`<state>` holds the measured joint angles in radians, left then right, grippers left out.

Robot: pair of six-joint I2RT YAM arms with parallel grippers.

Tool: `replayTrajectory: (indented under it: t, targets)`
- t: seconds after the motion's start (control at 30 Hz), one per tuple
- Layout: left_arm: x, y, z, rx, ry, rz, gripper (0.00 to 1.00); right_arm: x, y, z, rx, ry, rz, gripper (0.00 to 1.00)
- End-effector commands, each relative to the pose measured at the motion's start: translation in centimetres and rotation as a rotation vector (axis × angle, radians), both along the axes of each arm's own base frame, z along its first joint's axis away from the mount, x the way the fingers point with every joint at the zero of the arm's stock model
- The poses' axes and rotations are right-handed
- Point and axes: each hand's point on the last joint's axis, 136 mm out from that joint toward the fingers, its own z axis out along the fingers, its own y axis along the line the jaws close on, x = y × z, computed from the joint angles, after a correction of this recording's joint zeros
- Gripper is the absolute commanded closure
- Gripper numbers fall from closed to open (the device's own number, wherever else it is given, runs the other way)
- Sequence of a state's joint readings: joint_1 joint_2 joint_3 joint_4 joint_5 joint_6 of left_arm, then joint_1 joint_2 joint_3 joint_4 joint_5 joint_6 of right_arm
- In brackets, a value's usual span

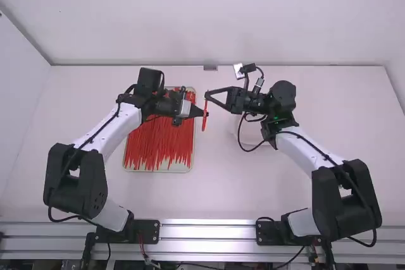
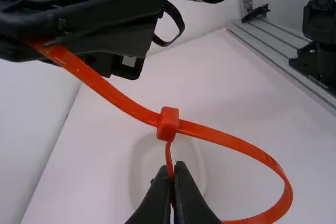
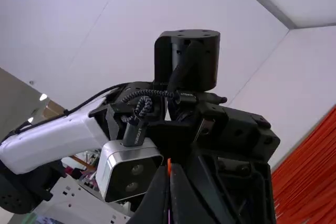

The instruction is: Fasten the cable tie

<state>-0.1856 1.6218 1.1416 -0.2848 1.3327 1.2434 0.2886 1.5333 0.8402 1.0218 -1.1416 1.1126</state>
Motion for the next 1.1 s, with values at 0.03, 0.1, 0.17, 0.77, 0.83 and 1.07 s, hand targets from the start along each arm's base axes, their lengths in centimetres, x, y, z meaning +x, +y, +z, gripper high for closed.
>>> replayTrajectory:
  t: [0.03,0.1,0.17,0.77,0.83,1.07]
  targets:
    - [-0.2,-0.1,-2.2,0.065,0.033,0.029,0.97,0.7,-0.4,2.3,0.033,-0.061,-0.047,1.0]
    - [-0.1,0.1,-2.5,0.08,0.045,0.041,0.97,0.6,-0.4,2.3,0.033,-0.061,-0.046,1.0]
    - [-0.2,0.1,-2.8,0.097,0.061,0.046,0.98,0.7,-0.5,2.3,0.033,-0.062,-0.049,1.0]
    - [-1.8,-0.1,-3.6,0.005,0.045,-0.019,0.98,0.7,-0.7,2.6,0.039,-0.072,-0.052,1.0]
    - [-2.0,-0.3,-3.6,0.001,0.048,-0.027,0.98,0.7,-0.7,2.6,0.039,-0.072,-0.052,1.0]
    - [-2.3,-0.2,-4.6,0.01,0.05,-0.02,0.98,1.1,-1.1,2.7,0.041,-0.078,-0.067,1.0]
